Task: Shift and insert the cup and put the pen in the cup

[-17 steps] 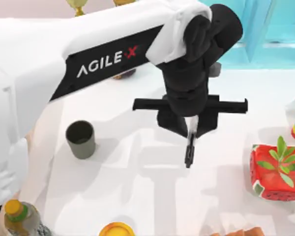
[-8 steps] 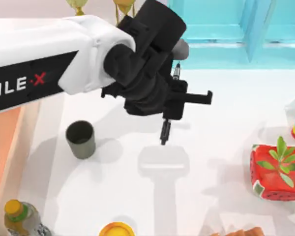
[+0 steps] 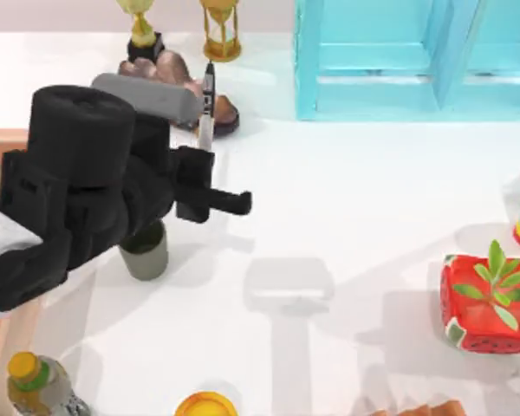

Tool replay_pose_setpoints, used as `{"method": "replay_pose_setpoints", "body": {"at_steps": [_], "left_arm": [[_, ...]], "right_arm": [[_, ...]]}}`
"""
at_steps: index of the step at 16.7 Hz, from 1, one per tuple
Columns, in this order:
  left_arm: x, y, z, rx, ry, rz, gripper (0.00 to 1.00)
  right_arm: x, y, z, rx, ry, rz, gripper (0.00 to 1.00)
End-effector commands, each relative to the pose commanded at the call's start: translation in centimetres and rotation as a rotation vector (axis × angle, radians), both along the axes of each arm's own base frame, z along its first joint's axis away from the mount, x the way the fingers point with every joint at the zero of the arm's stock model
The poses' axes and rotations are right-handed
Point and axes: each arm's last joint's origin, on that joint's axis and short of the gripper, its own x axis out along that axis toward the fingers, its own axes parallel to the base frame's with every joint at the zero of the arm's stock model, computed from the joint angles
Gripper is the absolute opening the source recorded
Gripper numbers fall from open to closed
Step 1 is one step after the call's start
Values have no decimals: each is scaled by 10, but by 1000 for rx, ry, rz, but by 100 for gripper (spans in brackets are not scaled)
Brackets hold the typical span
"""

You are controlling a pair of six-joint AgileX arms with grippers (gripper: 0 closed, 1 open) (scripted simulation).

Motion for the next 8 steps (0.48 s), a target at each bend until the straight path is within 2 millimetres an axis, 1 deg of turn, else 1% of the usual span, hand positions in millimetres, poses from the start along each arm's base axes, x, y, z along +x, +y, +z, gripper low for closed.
{"method": "replay_pose_setpoints", "body": {"at_steps": [4,6,8], "left_arm": [[-35,42,-11,-44,-283,49,0],[-50,57,-16,-58,-403,76,0],[-62,68,-21,-66,-496,100,0]], "right_arm": [[0,0,0,0,0,0,100],[0,0,0,0,0,0,100],[0,0,0,0,0,0,100]]}}
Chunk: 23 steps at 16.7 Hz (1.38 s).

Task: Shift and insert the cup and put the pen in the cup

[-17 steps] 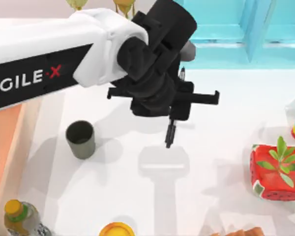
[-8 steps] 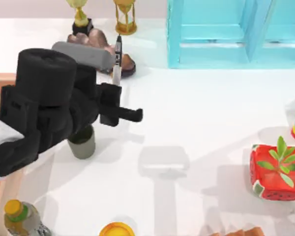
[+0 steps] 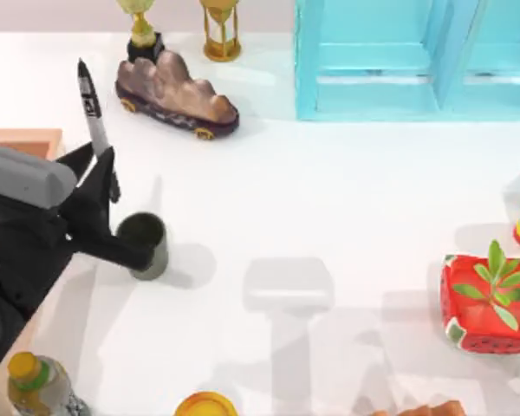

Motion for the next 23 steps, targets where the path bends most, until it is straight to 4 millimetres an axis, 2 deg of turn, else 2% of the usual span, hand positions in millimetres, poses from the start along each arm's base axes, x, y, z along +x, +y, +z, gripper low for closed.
{"method": "replay_pose_setpoints", "body": {"at_steps": [3,10,19,23], "left_arm": [[-10,9,-4,-6,-74,22,0],[-9,7,-5,-6,-77,17,0],[26,-4,-19,-3,-75,21,0],[29,-5,-20,-7,-79,23,0]], "right_arm": [[0,0,0,0,0,0,100],[0,0,0,0,0,0,100],[0,0,0,0,0,0,100],[0,0,0,0,0,0,100]]}}
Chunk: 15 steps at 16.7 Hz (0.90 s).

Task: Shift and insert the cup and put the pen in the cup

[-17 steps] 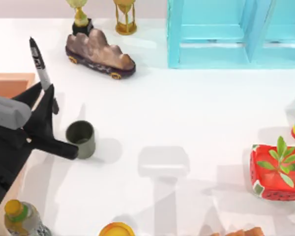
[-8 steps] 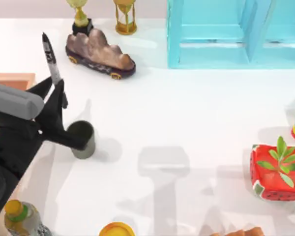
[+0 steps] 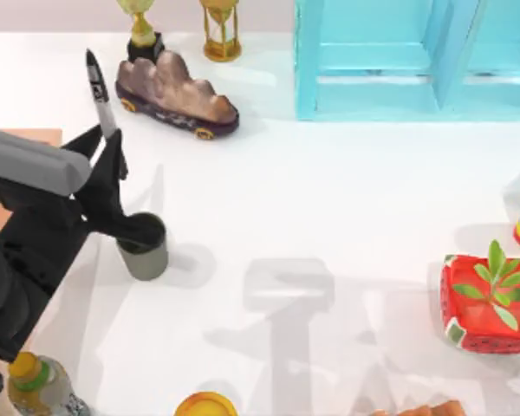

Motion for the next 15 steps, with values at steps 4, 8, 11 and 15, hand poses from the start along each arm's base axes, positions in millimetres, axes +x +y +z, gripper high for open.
{"method": "replay_pose_setpoints", "body": {"at_steps": [4,8,11,15], "left_arm": [[0,0,0,0,0,0,15],[0,0,0,0,0,0,45],[0,0,0,0,0,0,68],[0,0,0,0,0,0,98]], "right_arm": [[0,0,0,0,0,0,100],[0,0,0,0,0,0,100],[0,0,0,0,0,0,100],[0,0,0,0,0,0,100]]}}
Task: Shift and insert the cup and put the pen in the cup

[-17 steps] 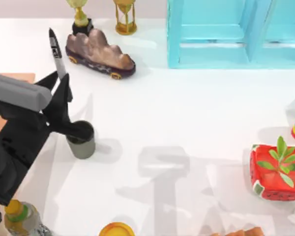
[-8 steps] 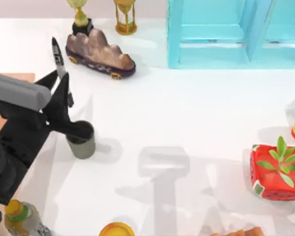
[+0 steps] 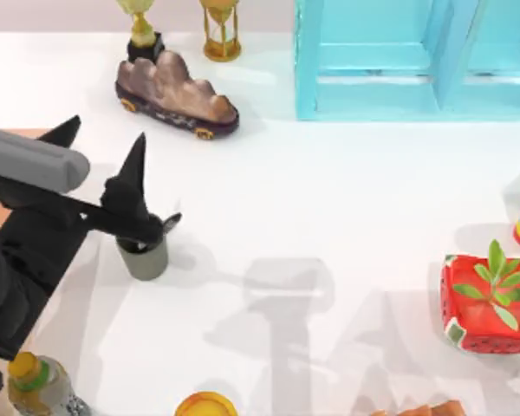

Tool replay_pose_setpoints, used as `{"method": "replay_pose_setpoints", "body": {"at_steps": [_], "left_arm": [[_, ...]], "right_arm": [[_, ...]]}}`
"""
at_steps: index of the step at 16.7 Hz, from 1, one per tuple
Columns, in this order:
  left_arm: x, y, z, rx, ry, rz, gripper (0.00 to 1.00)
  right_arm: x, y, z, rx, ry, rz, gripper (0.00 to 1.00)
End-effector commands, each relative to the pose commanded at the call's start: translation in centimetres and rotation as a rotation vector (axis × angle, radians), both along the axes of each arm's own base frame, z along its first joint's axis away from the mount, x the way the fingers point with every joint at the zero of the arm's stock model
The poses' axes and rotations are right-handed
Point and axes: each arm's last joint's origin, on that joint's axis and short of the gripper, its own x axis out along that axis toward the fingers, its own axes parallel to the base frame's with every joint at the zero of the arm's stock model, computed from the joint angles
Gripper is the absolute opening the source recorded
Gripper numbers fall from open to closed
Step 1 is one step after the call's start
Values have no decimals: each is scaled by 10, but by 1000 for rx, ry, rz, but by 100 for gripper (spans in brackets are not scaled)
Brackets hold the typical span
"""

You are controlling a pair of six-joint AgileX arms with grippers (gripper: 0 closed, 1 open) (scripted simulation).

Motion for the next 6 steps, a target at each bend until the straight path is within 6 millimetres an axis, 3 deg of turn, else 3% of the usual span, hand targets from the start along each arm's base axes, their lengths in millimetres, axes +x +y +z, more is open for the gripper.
{"method": "replay_pose_setpoints", "body": {"at_steps": [6], "left_arm": [[0,0,0,0,0,0,100]], "right_arm": [[0,0,0,0,0,0,100]]}}
